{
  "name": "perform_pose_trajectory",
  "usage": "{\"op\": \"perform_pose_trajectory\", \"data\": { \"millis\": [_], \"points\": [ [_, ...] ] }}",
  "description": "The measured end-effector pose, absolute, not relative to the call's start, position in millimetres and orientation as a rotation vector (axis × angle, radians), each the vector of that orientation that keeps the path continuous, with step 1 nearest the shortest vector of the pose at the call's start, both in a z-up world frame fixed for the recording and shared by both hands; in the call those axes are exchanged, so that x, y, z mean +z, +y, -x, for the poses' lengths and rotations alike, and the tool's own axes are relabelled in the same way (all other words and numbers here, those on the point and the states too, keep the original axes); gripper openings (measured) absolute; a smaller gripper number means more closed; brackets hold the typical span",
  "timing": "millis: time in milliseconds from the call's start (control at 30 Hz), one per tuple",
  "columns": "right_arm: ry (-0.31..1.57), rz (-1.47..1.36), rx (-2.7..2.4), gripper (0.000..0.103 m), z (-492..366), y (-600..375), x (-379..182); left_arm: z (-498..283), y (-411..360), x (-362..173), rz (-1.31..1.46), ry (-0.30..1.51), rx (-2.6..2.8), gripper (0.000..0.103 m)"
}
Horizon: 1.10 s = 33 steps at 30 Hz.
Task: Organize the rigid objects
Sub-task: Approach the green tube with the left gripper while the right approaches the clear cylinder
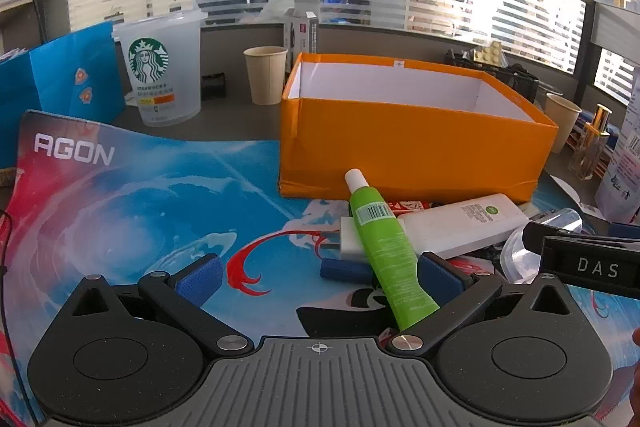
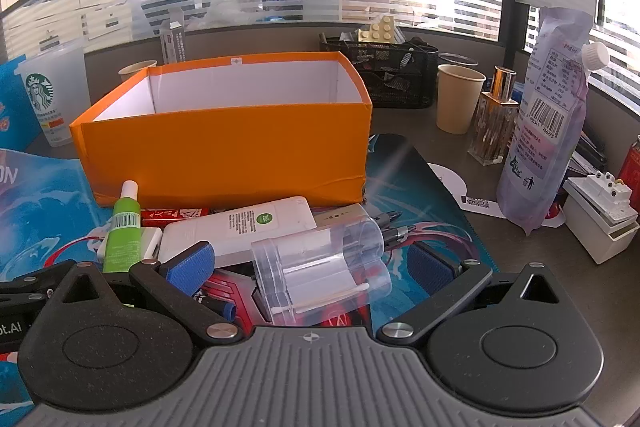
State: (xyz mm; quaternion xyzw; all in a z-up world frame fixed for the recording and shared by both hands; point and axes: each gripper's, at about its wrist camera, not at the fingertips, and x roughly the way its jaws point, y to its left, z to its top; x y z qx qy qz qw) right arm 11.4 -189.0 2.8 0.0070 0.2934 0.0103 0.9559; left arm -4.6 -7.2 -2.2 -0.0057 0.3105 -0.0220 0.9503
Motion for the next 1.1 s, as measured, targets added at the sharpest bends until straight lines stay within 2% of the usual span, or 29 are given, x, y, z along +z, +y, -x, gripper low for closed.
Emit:
{"op": "perform_pose_trajectory", "data": {
  "millis": [1100],
  "points": [
    [0.599, -0.017, 0.024, 0.103, -12.6, -191.7, 0.6, 3.1, -9.3, -5.0, 0.014, 0.642, -0.044, 0.103]
  ]
}}
